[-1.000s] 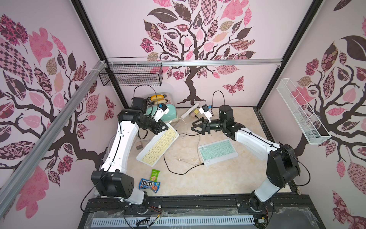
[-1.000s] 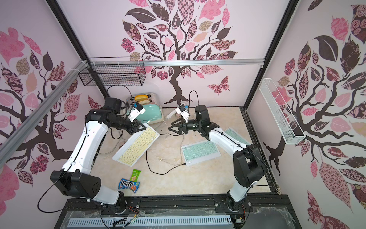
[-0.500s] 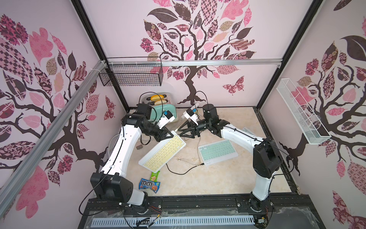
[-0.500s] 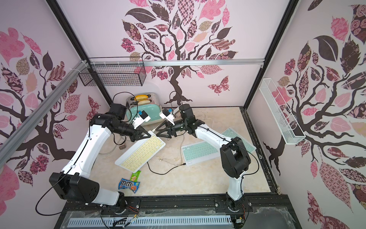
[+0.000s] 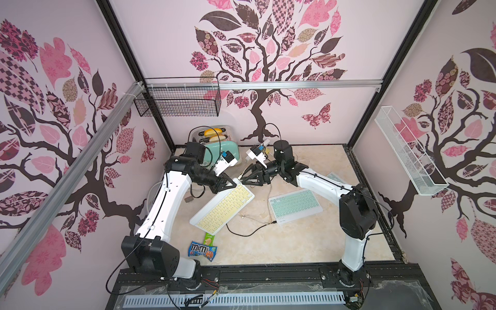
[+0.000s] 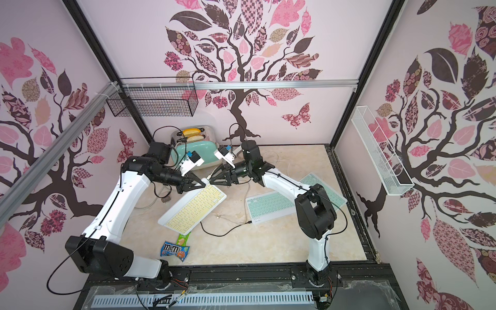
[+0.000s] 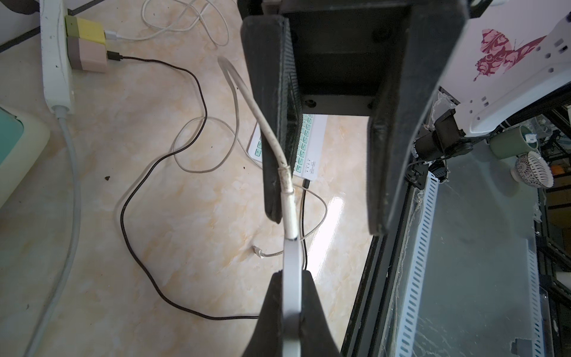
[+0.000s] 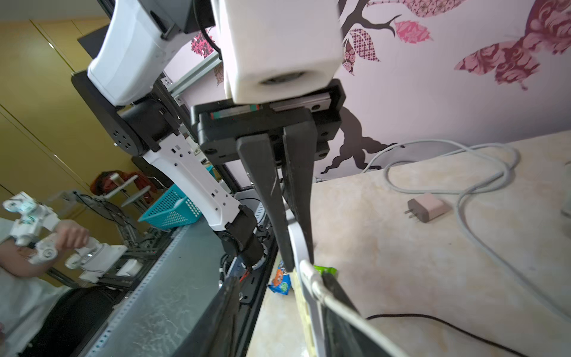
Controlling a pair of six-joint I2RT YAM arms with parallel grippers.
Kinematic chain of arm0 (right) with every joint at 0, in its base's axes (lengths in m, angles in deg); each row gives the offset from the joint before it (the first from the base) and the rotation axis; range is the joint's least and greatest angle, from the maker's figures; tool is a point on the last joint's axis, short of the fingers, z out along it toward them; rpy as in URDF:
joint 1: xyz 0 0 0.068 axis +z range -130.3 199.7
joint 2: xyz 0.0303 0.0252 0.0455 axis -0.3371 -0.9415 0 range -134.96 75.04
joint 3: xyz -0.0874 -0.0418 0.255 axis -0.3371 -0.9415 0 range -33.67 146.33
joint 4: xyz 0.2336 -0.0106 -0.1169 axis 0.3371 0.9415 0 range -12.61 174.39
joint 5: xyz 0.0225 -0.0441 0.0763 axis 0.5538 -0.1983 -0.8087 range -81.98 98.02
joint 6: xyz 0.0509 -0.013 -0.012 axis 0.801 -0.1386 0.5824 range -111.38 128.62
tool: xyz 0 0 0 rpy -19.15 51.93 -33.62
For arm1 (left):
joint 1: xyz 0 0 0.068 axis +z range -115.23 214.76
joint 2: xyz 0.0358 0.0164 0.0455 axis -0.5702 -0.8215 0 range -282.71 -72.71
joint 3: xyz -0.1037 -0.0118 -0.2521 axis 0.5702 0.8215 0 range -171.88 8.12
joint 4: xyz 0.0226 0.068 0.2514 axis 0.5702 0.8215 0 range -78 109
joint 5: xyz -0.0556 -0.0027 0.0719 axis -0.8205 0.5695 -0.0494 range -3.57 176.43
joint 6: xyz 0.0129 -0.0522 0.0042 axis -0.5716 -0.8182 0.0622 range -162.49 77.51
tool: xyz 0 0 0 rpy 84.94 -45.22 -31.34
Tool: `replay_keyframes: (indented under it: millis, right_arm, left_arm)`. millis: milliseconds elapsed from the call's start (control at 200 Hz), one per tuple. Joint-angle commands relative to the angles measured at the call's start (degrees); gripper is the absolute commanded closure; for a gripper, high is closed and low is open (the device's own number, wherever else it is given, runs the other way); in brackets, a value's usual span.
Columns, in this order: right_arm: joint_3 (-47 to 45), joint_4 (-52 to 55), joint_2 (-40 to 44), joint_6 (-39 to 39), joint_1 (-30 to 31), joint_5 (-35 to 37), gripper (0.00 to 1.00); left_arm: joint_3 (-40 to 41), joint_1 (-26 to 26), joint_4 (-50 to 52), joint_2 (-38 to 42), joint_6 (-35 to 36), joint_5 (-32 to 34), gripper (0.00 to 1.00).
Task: Unplug the wireless keyboard
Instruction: Remove the power cord from the keyboard.
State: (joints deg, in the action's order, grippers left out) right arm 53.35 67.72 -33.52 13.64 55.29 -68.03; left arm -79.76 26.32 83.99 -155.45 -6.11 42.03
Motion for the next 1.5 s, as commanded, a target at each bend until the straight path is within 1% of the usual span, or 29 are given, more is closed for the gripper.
replay_keyframes:
  millis: [0,105,215,295,360,480,590,635,675,715,805,890,980,1085,1135,1230,1320,1425,1490]
  right_arm:
    - [2.6,-1.1,-0.2,1.7,0.4,3.9,0.44]
    - [2.1,1.0,0.5,1.4,0.2,3.4,0.44]
    - [2.0,9.5,2.3,-2.3,-0.2,3.8,0.44]
    - [0.3,14.1,4.8,-4.6,-0.8,4.7,0.44]
    - [-2.1,14.7,7.5,-4.3,-1.8,6.3,0.44]
    - [-4.4,14.8,11.8,-4.7,-4.4,6.6,0.44]
    - [-1.8,18.5,12.6,-8.5,-7.0,8.6,0.44]
    - [0.4,22.3,11.7,-12.1,-7.3,10.3,0.44]
    - [3.0,27.8,10.5,-16.6,-7.3,11.7,0.44]
    - [5.5,31.5,9.2,-20.4,-7.3,11.9,0.43]
    - [8.7,33.8,5.9,-22.3,-7.3,10.7,0.43]
    - [10.6,34.3,3.2,-22.0,-7.0,6.9,0.43]
    - [10.3,33.0,2.0,-22.2,-5.6,6.3,0.43]
    - [10.9,31.6,0.4,-21.3,-3.7,3.8,0.47]
    - [10.8,30.0,-0.2,-19.7,-3.0,2.1,0.49]
    - [9.3,23.7,-0.6,-14.9,-1.9,-0.9,0.52]
    - [8.6,20.0,-0.7,-11.6,-1.1,-1.9,0.56]
    - [8.7,19.3,-0.6,-10.9,-0.4,-1.7,0.58]
    - [9.0,19.3,-0.9,-10.5,0.0,-1.7,0.62]
  left_arm:
    - [0.4,-0.3,-1.0,0.8,-0.5,-0.3,1.00]
    - [0.2,-0.3,-1.3,0.9,-0.7,0.1,1.00]
    - [0.2,-0.3,-2.6,0.9,-1.8,1.4,1.00]
    - [0.4,-0.3,-4.0,0.8,-3.2,2.8,1.00]
    - [0.4,-0.2,-4.2,0.8,-3.2,3.0,1.00]
    - [0.9,-0.2,-3.8,0.5,-2.8,2.0,1.00]
    - [1.9,-0.3,-3.8,1.1,-2.2,0.6,1.00]
    - [2.4,-0.3,-3.8,1.4,-2.1,0.1,1.00]
    - [2.6,-0.3,-3.5,1.8,-1.8,-0.2,1.00]
    - [2.9,-0.3,-3.1,2.1,-1.3,-0.7,1.00]
    - [3.2,-0.3,-3.2,2.8,-1.0,-1.1,1.00]
    - [3.2,-0.3,-3.1,3.0,-1.1,-1.3,1.00]
    - [3.2,-0.4,-2.9,2.8,-0.9,-1.7,1.00]
    - [2.7,-0.4,-2.4,2.4,-0.6,-2.4,1.00]
    - [2.6,-0.5,-2.1,2.3,-0.2,-2.7,1.00]
    - [2.2,-0.7,-1.1,2.0,0.3,-2.9,1.00]
    - [2.3,-0.8,-1.0,1.9,0.4,-3.0,1.00]
    - [2.3,-0.9,-1.0,1.6,0.6,-3.5,1.00]
    - [2.3,-1.0,-0.9,1.6,0.4,-3.7,1.00]
